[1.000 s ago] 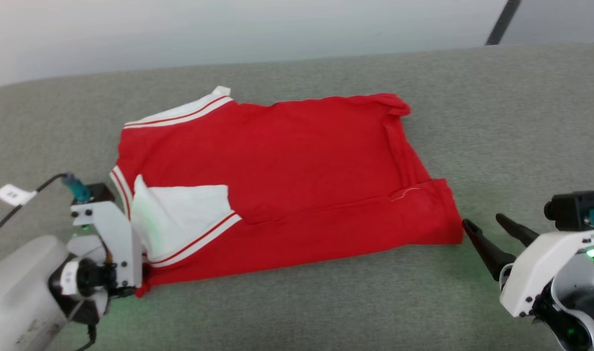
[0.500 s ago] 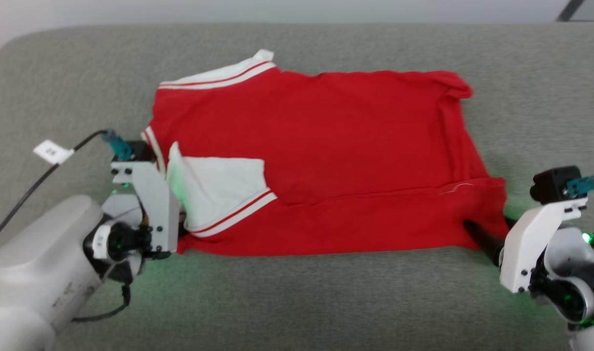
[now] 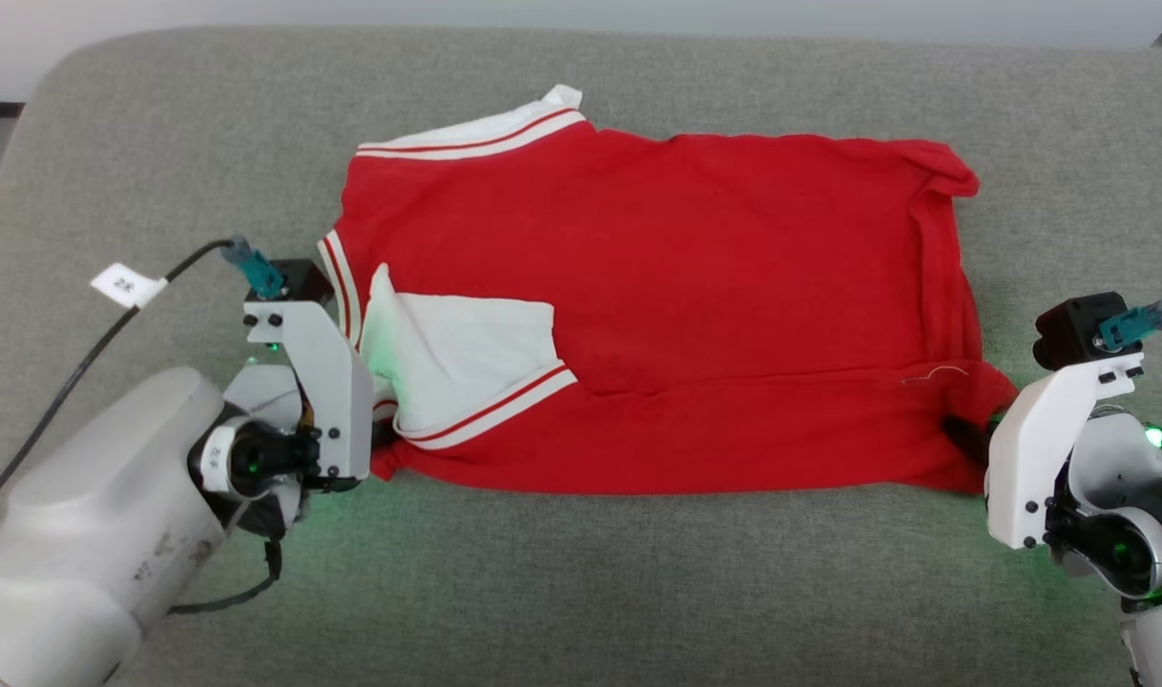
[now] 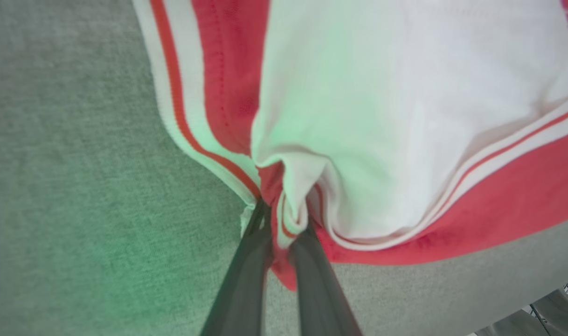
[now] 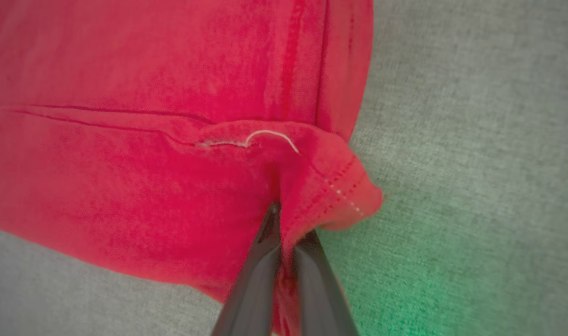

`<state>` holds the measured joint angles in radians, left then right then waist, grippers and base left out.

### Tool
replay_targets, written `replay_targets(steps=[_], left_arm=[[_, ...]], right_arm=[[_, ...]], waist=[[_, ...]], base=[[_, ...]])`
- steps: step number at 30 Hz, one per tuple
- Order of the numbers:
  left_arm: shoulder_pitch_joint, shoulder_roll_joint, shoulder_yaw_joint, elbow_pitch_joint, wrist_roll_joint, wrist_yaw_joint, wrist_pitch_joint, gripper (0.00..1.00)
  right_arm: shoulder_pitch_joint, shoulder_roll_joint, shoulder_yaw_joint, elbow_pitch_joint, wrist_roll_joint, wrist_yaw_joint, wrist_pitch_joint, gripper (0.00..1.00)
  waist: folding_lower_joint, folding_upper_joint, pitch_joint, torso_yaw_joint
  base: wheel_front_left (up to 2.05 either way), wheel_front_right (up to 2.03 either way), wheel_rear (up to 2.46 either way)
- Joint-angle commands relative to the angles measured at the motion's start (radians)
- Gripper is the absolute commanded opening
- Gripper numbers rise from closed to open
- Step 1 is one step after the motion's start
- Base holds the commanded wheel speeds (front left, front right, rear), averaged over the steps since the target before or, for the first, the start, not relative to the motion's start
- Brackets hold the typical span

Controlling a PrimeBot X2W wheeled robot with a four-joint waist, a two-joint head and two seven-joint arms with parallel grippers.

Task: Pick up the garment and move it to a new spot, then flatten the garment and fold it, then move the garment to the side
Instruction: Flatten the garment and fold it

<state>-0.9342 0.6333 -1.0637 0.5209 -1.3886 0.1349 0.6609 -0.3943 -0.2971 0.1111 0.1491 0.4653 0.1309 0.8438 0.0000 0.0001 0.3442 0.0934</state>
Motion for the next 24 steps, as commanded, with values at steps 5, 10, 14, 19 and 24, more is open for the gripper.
replay_targets(steps=[5, 10, 14, 19, 24], left_arm=[[0.047, 0.020, -0.016, 0.024, -0.008, 0.016, 0.021, 0.00], [0.063, 0.056, -0.022, -0.022, -0.014, 0.031, 0.046, 0.00], [0.083, 0.102, -0.025, -0.092, -0.018, 0.059, 0.062, 0.00], [0.127, 0.171, -0.035, -0.208, -0.019, 0.112, 0.084, 0.00], [0.183, 0.226, -0.045, -0.337, -0.017, 0.158, 0.076, 0.00]], right_arm=[[0.077, -0.024, -0.006, 0.016, 0.007, -0.001, 0.047, 0.00], [0.105, -0.036, -0.025, -0.026, 0.032, -0.001, 0.067, 0.00], [0.146, -0.047, -0.042, -0.075, 0.050, -0.001, 0.100, 0.00], [0.218, -0.064, -0.068, -0.142, 0.058, -0.001, 0.147, 0.00], [0.285, -0.056, -0.100, -0.202, 0.065, -0.001, 0.184, 0.00]], waist=[[0.0000, -0.0001, -0.053, -0.001], [0.0000, -0.0001, -0.105, 0.006], [0.0000, -0.0001, -0.142, 0.014], [0.0000, -0.0001, -0.170, 0.023], [0.0000, -0.0001, -0.175, 0.025]], base=[[0.00, 0.00, 0.00], [0.00, 0.00, 0.00], [0.00, 0.00, 0.00], [0.00, 0.00, 0.00], [0.00, 0.00, 0.00]])
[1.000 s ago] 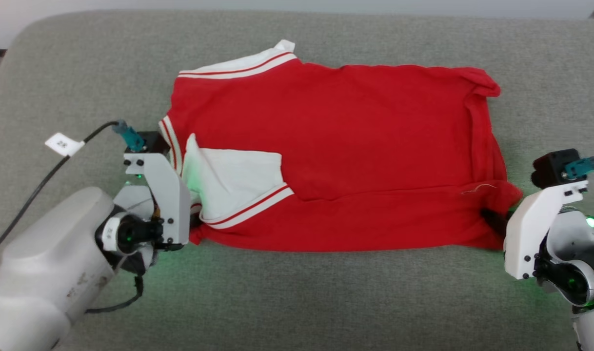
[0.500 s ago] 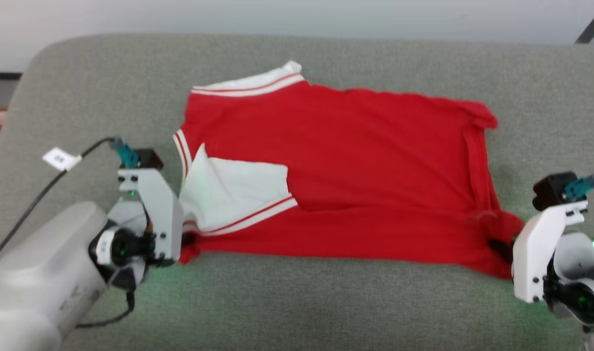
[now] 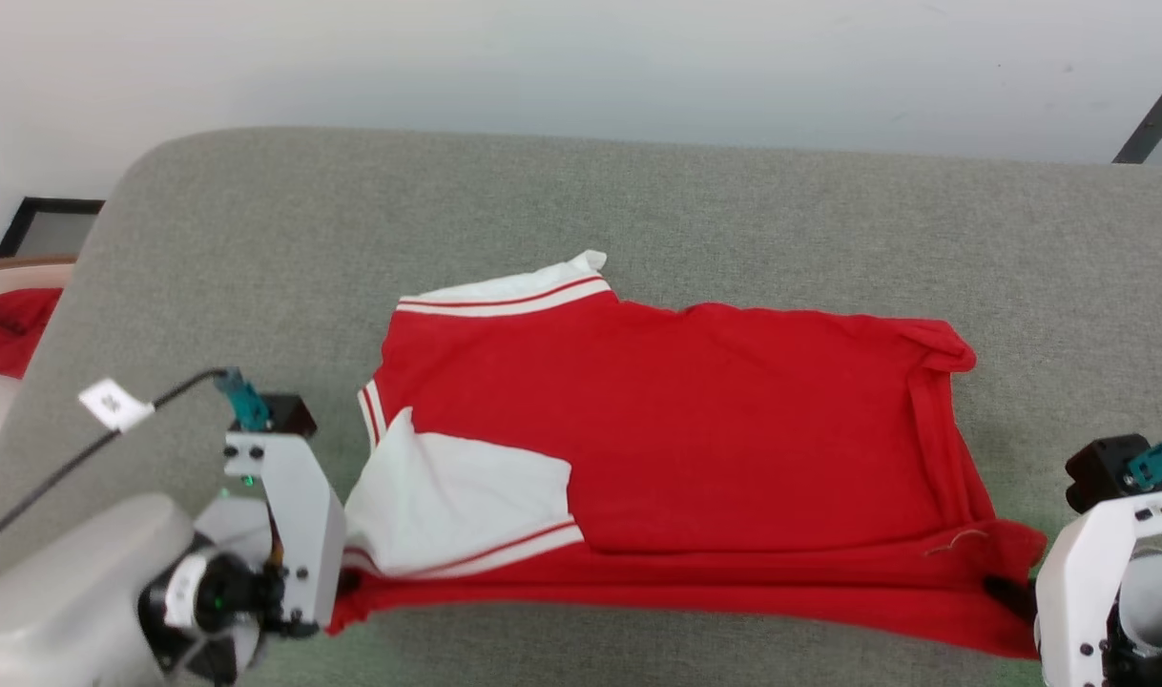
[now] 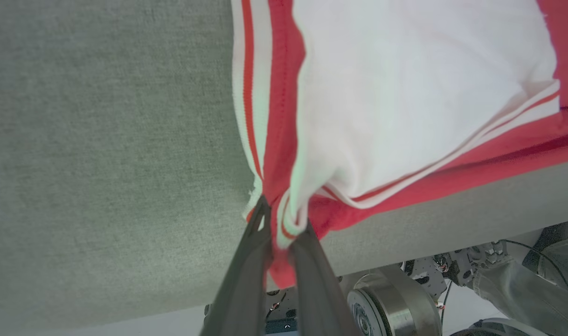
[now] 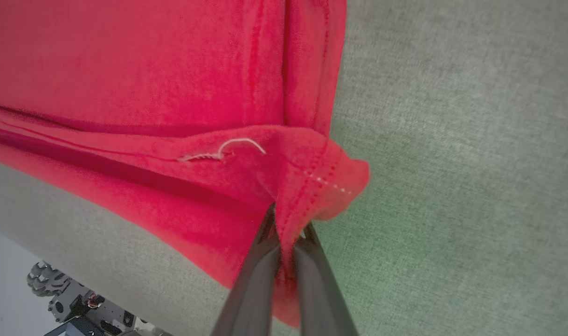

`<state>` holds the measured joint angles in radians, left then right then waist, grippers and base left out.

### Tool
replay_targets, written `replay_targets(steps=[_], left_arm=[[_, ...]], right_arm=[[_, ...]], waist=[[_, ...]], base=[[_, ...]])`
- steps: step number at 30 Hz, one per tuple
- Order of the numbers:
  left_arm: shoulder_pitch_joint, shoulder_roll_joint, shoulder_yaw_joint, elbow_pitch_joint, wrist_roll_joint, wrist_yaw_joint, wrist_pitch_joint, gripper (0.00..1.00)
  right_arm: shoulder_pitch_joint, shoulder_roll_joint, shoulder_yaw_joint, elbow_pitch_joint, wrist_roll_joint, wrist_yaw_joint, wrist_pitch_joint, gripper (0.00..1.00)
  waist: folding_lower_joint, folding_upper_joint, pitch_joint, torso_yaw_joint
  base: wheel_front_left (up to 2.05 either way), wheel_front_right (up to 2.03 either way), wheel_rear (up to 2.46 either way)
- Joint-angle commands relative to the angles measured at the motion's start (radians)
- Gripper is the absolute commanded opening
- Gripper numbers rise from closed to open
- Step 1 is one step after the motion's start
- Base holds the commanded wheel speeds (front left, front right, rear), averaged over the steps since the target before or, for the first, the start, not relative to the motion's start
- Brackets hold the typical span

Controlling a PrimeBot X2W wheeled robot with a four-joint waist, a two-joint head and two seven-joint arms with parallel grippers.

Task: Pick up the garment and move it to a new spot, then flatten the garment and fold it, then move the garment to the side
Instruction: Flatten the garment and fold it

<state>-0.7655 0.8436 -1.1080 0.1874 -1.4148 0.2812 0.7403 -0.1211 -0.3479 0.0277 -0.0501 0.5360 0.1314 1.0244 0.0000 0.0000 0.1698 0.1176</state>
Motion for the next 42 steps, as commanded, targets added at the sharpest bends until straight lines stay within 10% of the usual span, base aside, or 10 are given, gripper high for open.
replay_targets(steps=[1, 4, 8, 10, 15, 27, 42], left_arm=[[0.026, 0.022, -0.006, -0.021, 0.013, 0.019, -0.006, 0.00], [0.048, 0.027, -0.013, -0.052, 0.018, 0.033, -0.022, 0.00], [0.075, 0.003, -0.026, -0.048, 0.028, 0.029, -0.051, 0.04], [0.082, -0.008, -0.031, -0.035, 0.035, 0.020, -0.061, 0.38], [0.084, -0.012, -0.038, -0.018, 0.046, 0.009, -0.069, 1.00], [-0.022, 0.073, 0.025, -0.107, 0.086, 0.029, -0.090, 1.00], [-0.228, -0.014, 0.122, 0.096, 0.261, -0.066, -0.364, 1.00]], right_arm=[[0.022, -0.001, -0.019, -0.007, -0.010, -0.001, 0.008, 0.00], [0.041, 0.013, -0.016, -0.015, -0.021, -0.001, 0.015, 0.00], [0.050, 0.036, 0.001, -0.011, -0.027, -0.001, 0.016, 0.42], [0.048, 0.045, 0.010, -0.007, -0.031, -0.001, 0.009, 1.00], [0.050, 0.049, 0.013, -0.015, -0.026, -0.001, 0.011, 1.00], [0.037, 0.060, -0.025, -0.137, -0.039, -0.001, -0.143, 1.00], [-0.037, 0.069, 0.108, -0.186, -0.194, -0.001, -0.827, 1.00]], waist=[[0.0000, 0.0000, 0.001, 0.001], [0.0000, 0.0000, 0.006, -0.004], [0.0000, 0.0000, 0.011, -0.014], [0.0000, 0.0000, 0.012, -0.018], [0.0000, 0.0000, 0.011, -0.025], [0.0000, 0.0000, 0.004, -0.059], [0.0000, 0.0000, 0.059, -0.204]], base=[[0.00, 0.00, 0.00], [0.00, 0.00, 0.00], [0.00, 0.00, 0.00], [0.00, 0.00, 0.00], [0.00, 0.00, 0.00], [0.00, 0.00, 0.00], [0.00, 0.00, 0.00]])
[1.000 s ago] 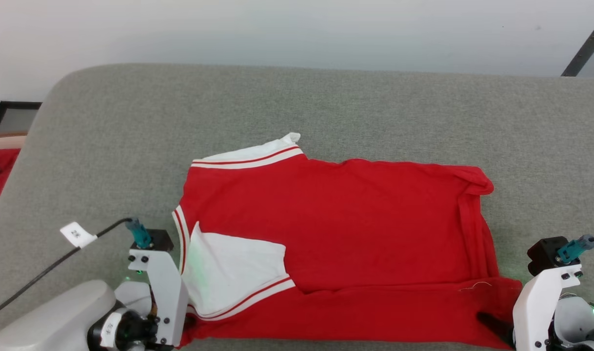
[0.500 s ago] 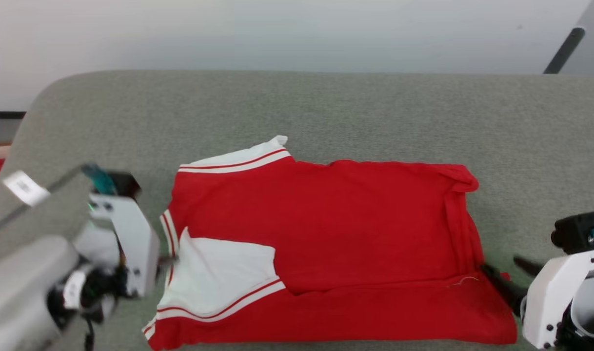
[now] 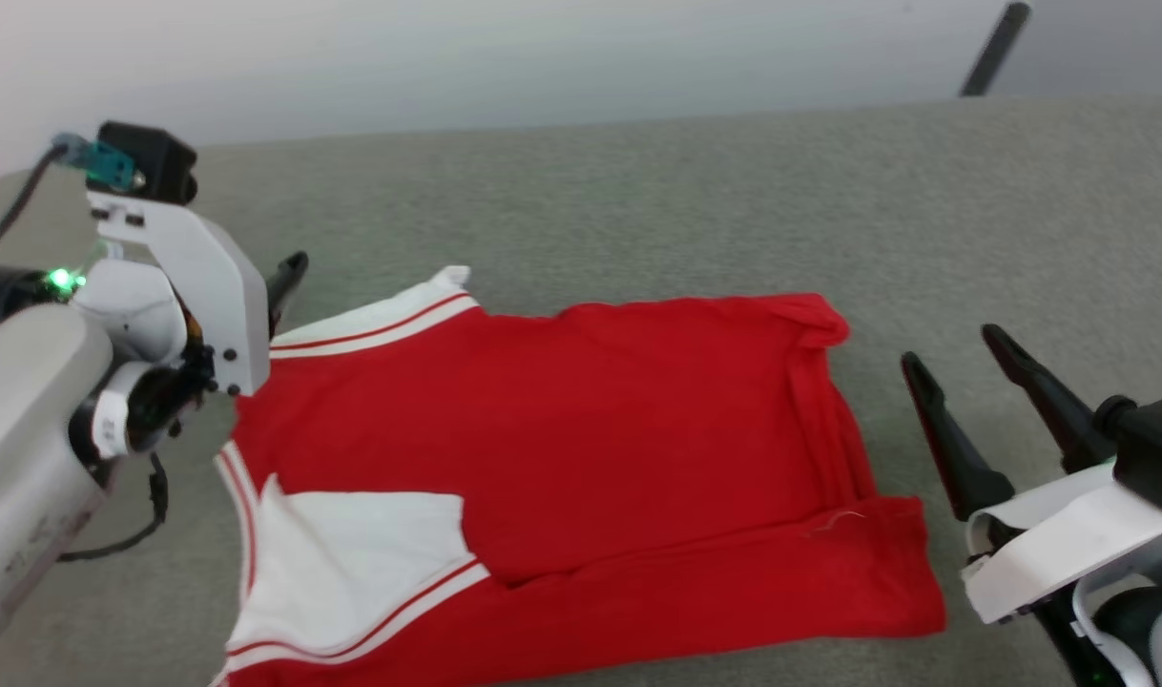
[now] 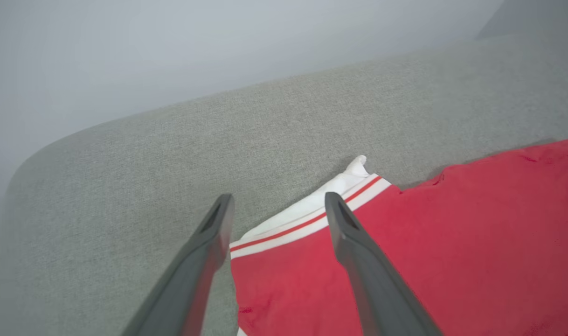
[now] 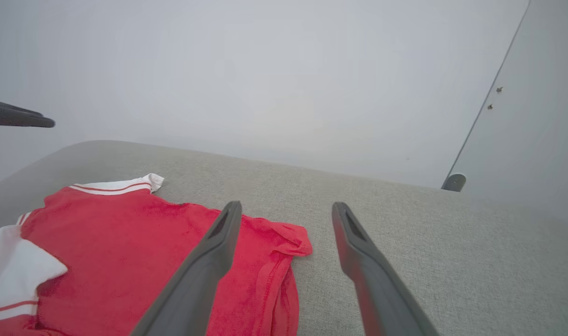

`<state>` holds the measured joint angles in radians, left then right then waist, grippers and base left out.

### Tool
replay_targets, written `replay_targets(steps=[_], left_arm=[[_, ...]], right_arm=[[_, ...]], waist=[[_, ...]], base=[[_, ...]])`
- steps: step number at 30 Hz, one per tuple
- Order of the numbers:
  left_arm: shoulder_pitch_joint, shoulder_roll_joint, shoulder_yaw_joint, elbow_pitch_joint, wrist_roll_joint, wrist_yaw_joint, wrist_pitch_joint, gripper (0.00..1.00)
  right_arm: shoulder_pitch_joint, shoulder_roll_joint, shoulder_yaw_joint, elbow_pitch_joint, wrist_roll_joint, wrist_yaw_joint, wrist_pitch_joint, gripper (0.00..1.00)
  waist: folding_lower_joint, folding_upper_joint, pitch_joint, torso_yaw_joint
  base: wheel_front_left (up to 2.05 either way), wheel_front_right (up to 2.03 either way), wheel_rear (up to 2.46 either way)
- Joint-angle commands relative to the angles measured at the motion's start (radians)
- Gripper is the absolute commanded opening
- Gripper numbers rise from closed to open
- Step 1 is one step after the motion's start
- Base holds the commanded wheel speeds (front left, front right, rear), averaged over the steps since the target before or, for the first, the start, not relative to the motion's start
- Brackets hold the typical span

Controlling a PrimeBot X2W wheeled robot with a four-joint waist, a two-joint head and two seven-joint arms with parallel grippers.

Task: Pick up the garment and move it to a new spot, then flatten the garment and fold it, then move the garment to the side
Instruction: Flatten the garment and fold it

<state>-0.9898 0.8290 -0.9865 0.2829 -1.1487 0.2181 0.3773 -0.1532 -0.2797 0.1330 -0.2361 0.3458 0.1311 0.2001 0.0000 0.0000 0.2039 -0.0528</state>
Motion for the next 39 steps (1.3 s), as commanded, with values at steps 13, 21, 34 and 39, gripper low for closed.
replay_targets(steps=[13, 21, 34, 39], left_arm=[[-0.100, -0.036, -0.036, 0.267, -0.070, -0.145, 0.217, 1.00], [-0.127, -0.059, -0.044, 0.368, -0.094, -0.174, 0.298, 1.00], [-0.108, -0.097, -0.079, 0.460, -0.108, -0.178, 0.390, 1.00], [-0.089, -0.114, -0.086, 0.472, -0.139, -0.168, 0.452, 0.58]], right_arm=[[-0.017, 0.038, 0.019, 0.037, 0.007, -0.001, -0.085, 1.00], [-0.027, 0.043, 0.008, 0.030, 0.017, -0.001, -0.082, 1.00], [-0.047, 0.052, -0.008, 0.033, 0.046, -0.001, -0.066, 1.00], [-0.056, 0.054, -0.013, 0.034, 0.051, -0.001, -0.058, 1.00]], waist=[[0.0000, 0.0000, 0.110, -0.143], [0.0000, 0.0000, 0.148, -0.161], [0.0000, 0.0000, 0.174, -0.159], [0.0000, 0.0000, 0.175, -0.158]], base=[[0.00, 0.00, 0.00], [0.00, 0.00, 0.00], [0.00, 0.00, 0.00], [0.00, 0.00, 0.00]])
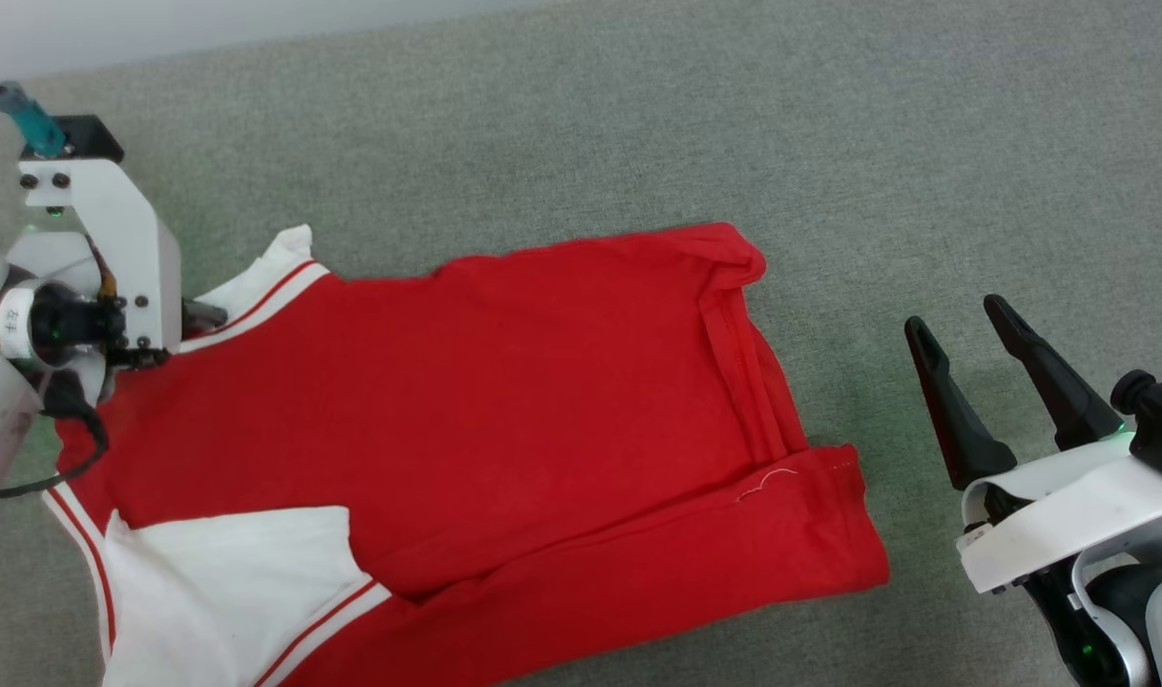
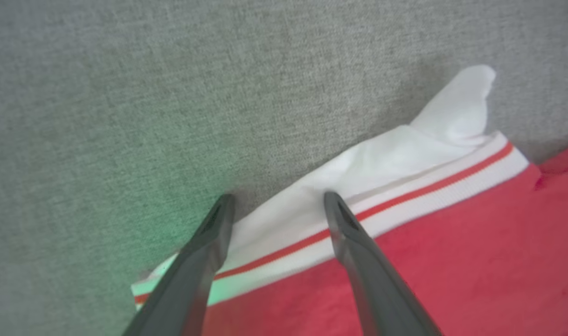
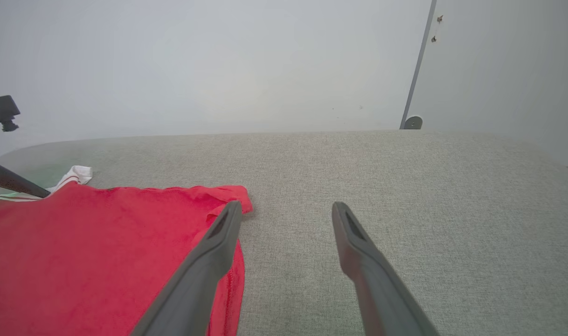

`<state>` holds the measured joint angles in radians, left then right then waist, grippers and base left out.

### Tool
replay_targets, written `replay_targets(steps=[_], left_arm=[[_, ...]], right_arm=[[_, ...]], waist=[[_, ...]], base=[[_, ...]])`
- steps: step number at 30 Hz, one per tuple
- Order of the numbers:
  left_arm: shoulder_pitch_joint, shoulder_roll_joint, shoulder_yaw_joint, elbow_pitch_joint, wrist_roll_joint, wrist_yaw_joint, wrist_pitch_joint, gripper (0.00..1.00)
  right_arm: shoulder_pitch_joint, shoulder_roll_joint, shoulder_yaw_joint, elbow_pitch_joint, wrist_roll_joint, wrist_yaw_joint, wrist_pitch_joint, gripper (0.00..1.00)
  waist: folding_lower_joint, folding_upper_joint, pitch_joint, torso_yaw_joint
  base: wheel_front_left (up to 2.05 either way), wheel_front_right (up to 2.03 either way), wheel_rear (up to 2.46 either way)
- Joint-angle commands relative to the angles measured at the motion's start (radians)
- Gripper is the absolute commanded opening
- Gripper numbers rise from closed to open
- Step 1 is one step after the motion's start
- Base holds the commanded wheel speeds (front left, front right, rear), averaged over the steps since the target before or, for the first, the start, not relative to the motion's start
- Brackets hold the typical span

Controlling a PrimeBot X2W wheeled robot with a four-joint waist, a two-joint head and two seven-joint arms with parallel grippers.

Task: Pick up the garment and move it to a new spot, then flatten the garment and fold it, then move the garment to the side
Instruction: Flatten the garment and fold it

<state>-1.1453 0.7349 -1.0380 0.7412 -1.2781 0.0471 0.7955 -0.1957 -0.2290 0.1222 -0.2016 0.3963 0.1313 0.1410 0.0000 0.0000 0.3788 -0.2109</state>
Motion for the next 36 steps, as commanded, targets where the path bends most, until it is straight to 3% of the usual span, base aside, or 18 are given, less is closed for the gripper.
replay_targets(steps=[1, 2, 10, 20, 29, 36], left_arm=[[0.072, -0.024, -0.031, 0.014, -0.021, 0.005, 0.043, 0.05], [0.076, -0.030, -0.029, 0.011, -0.024, 0.003, 0.047, 0.00], [0.021, -0.041, 0.007, -0.013, -0.015, -0.020, -0.035, 0.00], [-0.026, -0.076, 0.010, -0.003, -0.001, -0.041, -0.054, 0.00], [-0.058, -0.112, 0.011, 0.019, 0.007, -0.059, -0.070, 0.00], [-0.069, -0.136, 0.010, 0.058, 0.008, -0.071, -0.079, 0.00]], right_arm=[[-0.014, 0.004, -0.004, 0.000, 0.002, -0.001, 0.003, 1.00], [-0.015, 0.004, -0.005, 0.000, 0.004, -0.001, 0.005, 1.00], [-0.039, 0.016, -0.023, 0.016, 0.043, -0.001, 0.057, 1.00], [-0.236, -0.009, -0.004, 0.147, 0.113, -0.001, 0.376, 1.00], [-0.456, 0.005, 0.076, 0.357, 0.116, -0.001, 0.591, 1.00], [-0.612, 0.060, 0.151, 0.578, 0.104, -0.001, 0.732, 1.00]], waist=[[0.0000, 0.0000, 0.000, 0.001], [0.0000, 0.0000, 0.000, 0.001], [0.0000, 0.0000, -0.007, 0.012], [0.0000, 0.0000, -0.004, 0.054], [0.0000, 0.0000, 0.034, 0.089], [0.0000, 0.0000, 0.052, 0.104]], base=[[0.00, 0.00, 0.00], [0.00, 0.00, 0.00], [0.00, 0.00, 0.00], [0.00, 0.00, 0.00], [0.00, 0.00, 0.00], [0.00, 0.00, 0.00]])
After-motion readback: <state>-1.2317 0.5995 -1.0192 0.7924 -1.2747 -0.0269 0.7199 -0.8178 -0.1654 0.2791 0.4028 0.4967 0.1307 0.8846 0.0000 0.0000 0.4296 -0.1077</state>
